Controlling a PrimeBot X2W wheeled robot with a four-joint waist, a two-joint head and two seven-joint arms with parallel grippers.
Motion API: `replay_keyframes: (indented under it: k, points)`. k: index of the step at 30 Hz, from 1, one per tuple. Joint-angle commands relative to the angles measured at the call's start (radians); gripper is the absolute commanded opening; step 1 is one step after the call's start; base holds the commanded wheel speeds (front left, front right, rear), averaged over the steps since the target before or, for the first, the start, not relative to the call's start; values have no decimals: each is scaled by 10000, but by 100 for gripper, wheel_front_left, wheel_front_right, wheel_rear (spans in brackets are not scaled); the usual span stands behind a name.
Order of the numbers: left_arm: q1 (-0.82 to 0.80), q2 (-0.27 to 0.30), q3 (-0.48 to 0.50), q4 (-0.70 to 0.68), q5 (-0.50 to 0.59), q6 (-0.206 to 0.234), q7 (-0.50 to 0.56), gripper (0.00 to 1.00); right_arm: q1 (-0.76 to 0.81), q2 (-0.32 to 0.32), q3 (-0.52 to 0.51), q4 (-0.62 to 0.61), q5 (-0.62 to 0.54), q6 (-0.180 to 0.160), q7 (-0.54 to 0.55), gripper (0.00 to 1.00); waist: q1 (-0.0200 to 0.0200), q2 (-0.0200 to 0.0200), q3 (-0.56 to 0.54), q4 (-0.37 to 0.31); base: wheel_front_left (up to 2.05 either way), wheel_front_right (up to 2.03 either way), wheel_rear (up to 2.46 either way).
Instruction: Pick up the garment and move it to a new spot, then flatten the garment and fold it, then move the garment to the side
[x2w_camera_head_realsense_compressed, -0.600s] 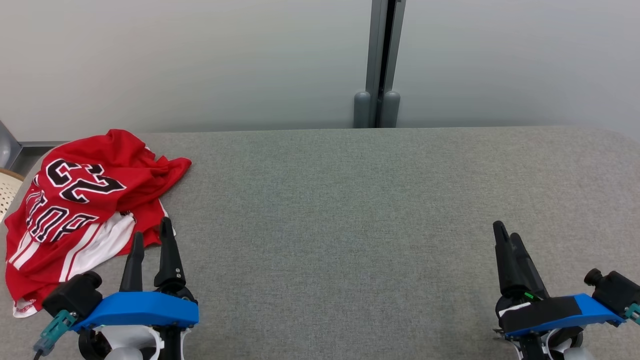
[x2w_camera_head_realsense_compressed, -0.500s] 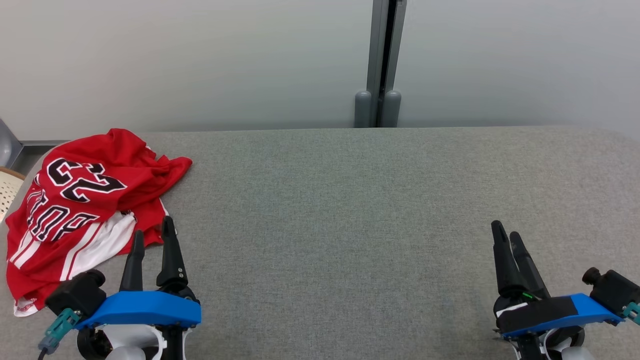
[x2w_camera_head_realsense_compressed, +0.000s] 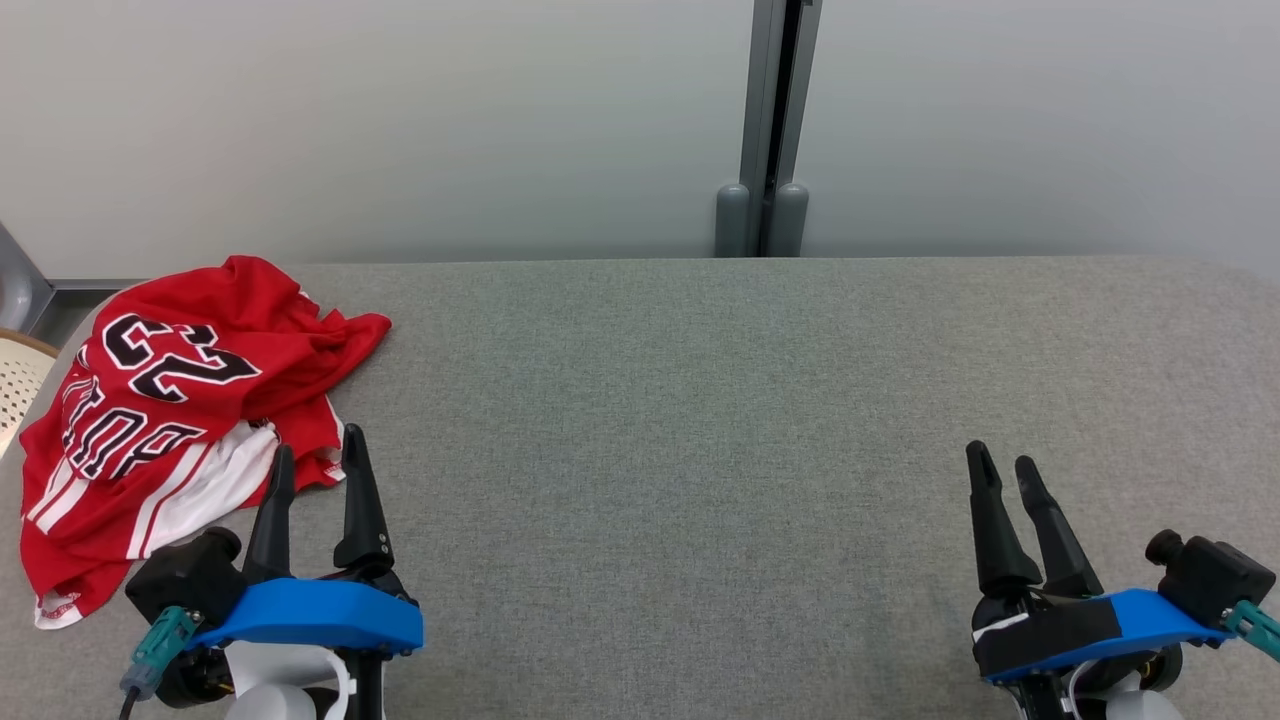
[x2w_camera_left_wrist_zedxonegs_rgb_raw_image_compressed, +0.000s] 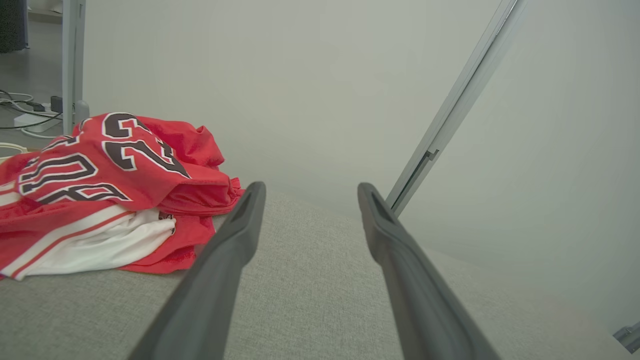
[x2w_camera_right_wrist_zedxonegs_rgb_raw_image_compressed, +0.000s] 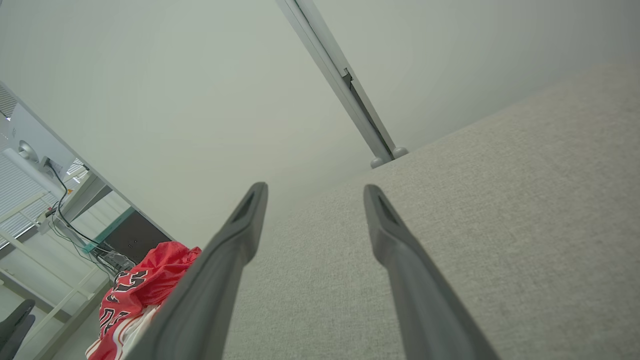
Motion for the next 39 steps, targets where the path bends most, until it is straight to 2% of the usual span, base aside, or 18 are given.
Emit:
replay_keyframes:
  k: [1, 39]
  points:
    - [-193, 59, -29, -62, 257, 57, -86, 100, -218, -77, 23, -105, -260, 18, -100, 100, 0, 0, 2, 3, 0, 0, 0]
    - [-249, 312, -258, 387, 3538, 447, -924, 100, -29, -98, -188, 130, -4155, 23, -930, 100, 0, 0, -105, 255, 0, 0, 0]
